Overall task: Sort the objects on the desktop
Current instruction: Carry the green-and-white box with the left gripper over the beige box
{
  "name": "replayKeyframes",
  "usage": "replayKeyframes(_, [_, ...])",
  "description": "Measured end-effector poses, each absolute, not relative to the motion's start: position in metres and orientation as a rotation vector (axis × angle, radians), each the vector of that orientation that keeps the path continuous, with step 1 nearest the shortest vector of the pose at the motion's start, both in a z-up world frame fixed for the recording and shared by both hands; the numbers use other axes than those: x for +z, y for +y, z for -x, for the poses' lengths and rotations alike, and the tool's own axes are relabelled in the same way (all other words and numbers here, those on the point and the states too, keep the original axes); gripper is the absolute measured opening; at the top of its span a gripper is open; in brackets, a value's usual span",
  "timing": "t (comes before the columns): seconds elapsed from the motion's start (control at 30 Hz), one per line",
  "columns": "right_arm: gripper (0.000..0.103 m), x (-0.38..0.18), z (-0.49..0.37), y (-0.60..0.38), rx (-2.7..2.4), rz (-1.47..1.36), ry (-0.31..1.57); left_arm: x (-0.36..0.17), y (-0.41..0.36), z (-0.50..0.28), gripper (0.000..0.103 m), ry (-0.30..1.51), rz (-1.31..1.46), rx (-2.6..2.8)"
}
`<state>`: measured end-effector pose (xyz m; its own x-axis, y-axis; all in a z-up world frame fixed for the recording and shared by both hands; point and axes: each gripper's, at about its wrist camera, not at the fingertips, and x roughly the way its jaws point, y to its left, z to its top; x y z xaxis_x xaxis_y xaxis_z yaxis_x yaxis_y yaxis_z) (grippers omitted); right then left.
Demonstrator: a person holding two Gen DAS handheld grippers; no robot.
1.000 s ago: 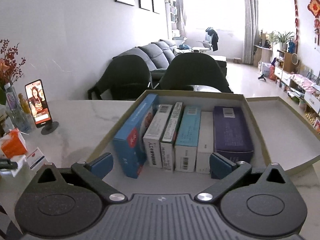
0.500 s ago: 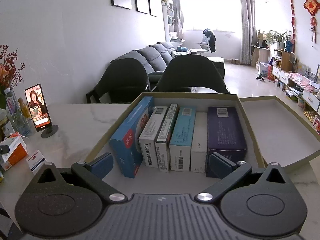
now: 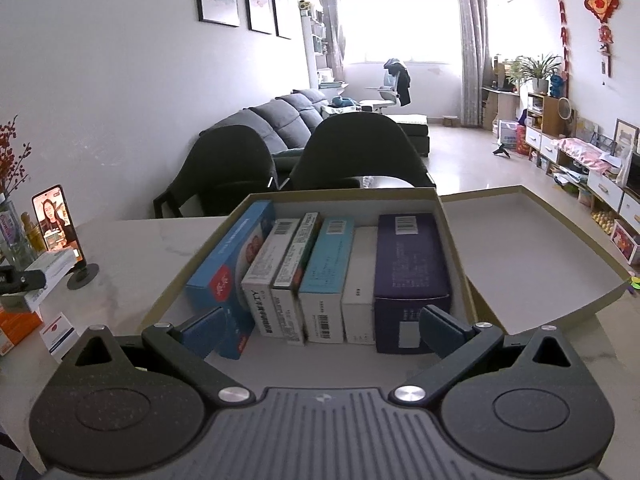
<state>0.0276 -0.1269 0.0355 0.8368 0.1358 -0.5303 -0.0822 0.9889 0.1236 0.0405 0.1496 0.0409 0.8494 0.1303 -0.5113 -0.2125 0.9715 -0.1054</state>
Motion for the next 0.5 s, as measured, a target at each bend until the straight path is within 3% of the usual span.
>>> replayKeyframes(0.5, [0.103, 0.043, -0.033, -0.159, 0.055, -0.111, 0.552, 0.05, 0.077, -0.08, 0.051, 0.522, 0.137, -0.043])
